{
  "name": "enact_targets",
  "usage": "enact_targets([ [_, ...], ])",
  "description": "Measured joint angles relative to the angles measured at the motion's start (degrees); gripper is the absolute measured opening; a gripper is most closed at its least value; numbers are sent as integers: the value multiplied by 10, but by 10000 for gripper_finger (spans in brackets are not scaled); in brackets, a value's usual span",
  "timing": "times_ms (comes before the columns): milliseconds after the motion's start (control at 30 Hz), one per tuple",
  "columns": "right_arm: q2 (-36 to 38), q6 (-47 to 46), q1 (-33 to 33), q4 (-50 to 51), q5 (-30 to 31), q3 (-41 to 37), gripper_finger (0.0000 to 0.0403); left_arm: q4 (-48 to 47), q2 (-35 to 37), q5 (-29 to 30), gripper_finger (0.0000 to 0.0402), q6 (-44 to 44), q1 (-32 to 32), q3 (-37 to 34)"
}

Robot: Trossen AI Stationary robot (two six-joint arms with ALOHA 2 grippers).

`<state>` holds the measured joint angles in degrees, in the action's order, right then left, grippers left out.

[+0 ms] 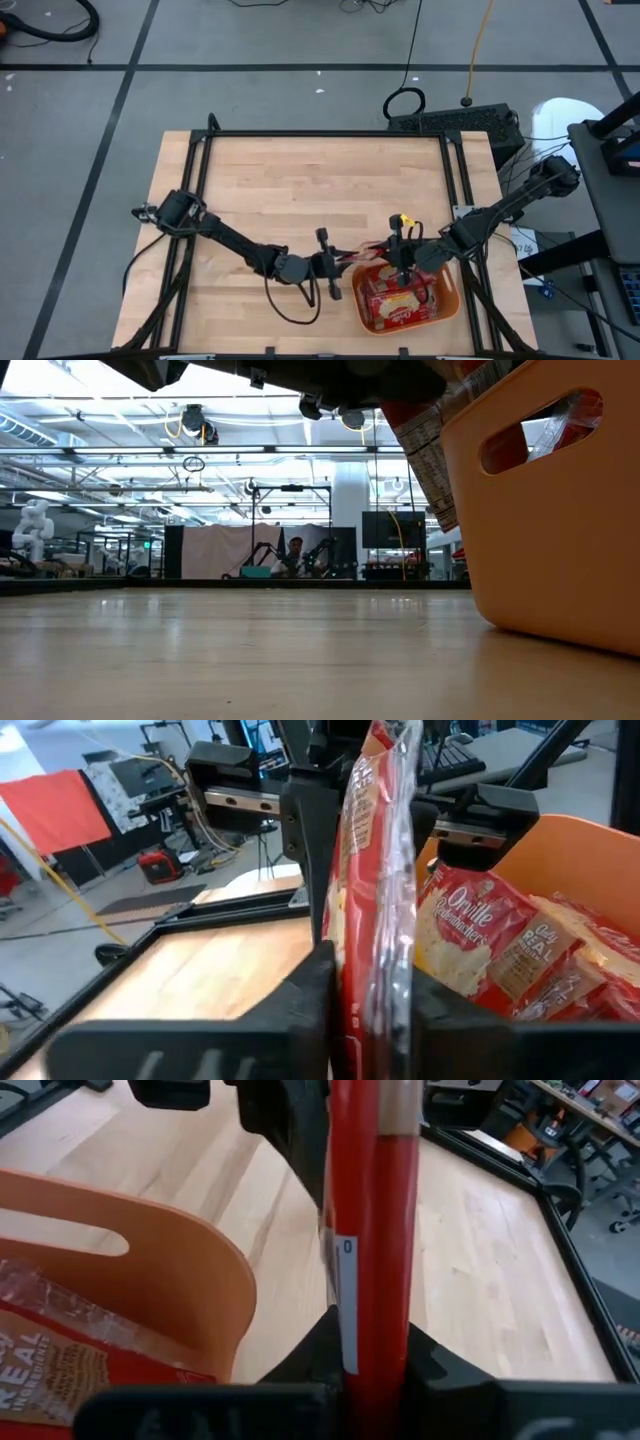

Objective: Sort popcorn bags into baskets
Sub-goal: Put the red popcorn bag into the orange bin

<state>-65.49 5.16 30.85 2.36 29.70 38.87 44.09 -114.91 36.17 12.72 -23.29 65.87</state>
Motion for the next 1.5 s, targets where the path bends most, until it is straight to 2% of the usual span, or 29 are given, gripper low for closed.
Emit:
enact_targets([
  [167, 1, -4, 6, 45, 1, 34, 24, 48, 0, 53, 151, 36, -14, 0],
  [333, 0, -45, 17, 158, 2, 99, 24, 125, 0, 122, 248, 71, -41, 0],
  [467, -1, -114, 29, 278, 1, 145, 22, 171, 0, 172, 299, 98, -69, 0],
  [567, -2, -182, 46, 354, -2, 183, 24, 170, 0, 202, 319, 87, -86, 0],
  [633, -10, -221, 59, 404, -21, 212, 24, 160, 0, 225, 324, 70, -94, 0],
  [767, -44, -291, 83, 496, -58, 282, 23, 130, 0, 231, 318, 29, -102, 0],
  [900, -106, -340, 107, 606, -89, 361, 23, 128, 0, 231, 294, 18, -101, 0],
  [1100, -193, -380, 128, 716, -112, 455, 23, 126, 0, 232, 257, 15, -95, 0],
  [1267, -233, -400, 131, 745, -118, 470, 24, 125, 0, 232, 237, 11, -93, 0],
  [1500, -250, -420, 131, 747, -122, 469, 26, 89, 0, 231, 223, -1, -92, 0],
])
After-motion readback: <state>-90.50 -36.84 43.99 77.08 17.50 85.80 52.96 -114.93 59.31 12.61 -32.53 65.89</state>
